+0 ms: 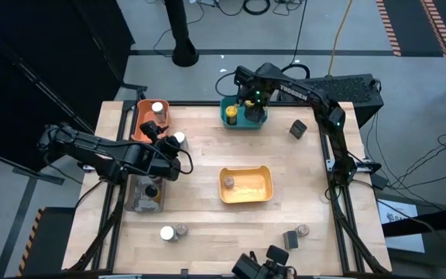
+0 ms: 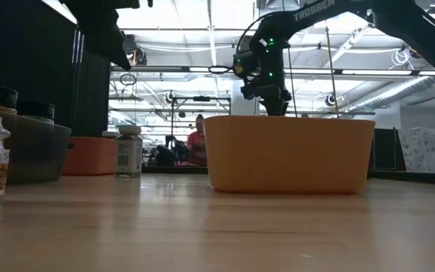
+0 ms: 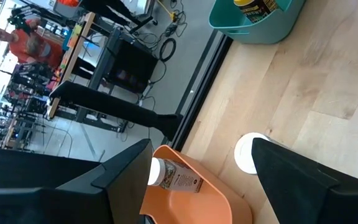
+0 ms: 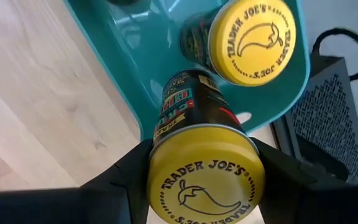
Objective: Sort spices by type
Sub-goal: Put the yellow spice bottle into the green bin
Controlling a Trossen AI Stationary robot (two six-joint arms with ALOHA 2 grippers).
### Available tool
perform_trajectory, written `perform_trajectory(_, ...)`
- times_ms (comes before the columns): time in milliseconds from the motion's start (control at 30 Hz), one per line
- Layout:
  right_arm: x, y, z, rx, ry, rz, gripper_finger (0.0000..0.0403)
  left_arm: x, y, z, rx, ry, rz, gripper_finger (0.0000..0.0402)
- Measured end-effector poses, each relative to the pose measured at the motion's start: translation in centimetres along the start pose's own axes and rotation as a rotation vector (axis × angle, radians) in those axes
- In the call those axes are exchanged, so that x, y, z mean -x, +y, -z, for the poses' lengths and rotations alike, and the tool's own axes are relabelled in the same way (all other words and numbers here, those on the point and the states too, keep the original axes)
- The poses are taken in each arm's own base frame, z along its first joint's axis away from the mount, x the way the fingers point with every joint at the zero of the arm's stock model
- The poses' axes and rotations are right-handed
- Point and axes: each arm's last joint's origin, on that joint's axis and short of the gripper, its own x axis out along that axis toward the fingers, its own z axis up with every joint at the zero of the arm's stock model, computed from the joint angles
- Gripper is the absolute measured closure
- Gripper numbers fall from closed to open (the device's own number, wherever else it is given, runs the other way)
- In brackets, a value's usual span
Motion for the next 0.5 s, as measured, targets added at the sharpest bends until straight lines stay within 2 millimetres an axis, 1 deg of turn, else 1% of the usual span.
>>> perform_trajectory(100, -0.29, -0.17, -0.19, -0.005, -0.014, -0.041, 0.0205, 0.0, 0.0, 0.0, 0.0, 0.0, 0.001, 0.0118)
perform_trajectory(500, -0.66, -1.07, -0.38, -0.046, -0.044, -0.091, 0.0205, 0.0, -0.02, 0.0, 0.002, 0.002, 0.006, 0.0118)
